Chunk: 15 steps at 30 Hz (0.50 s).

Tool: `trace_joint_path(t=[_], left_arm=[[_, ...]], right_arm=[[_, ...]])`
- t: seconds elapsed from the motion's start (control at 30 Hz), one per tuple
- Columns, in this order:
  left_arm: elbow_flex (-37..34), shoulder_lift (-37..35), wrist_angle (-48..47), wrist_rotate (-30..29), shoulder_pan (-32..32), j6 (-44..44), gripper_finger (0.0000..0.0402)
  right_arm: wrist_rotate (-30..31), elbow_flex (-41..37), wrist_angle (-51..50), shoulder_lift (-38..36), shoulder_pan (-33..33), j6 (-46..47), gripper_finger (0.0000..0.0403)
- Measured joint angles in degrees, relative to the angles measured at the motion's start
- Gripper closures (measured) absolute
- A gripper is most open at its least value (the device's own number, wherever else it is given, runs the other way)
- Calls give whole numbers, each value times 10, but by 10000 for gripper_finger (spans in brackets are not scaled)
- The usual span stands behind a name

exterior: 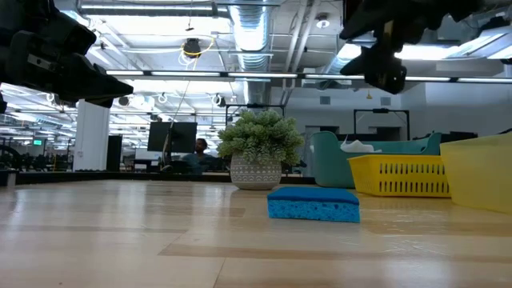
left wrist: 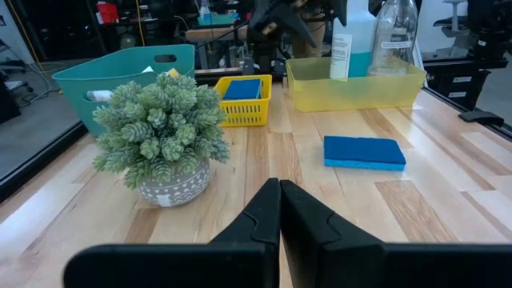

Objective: Pick & Place Kitchen Items
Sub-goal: Put the blue sponge into the top yellow bin

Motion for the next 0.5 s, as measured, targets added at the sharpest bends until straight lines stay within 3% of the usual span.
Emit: trace_joint_path(t=[0.2, 0.5], left_arm=[[0, 0, 0, 0, 0, 0, 400], [0, 0, 0, 0, 0, 0, 400]], right_arm=[[3, 50, 2, 79, 21, 31, 222], [-21, 181, -111, 242, 35, 26, 229]])
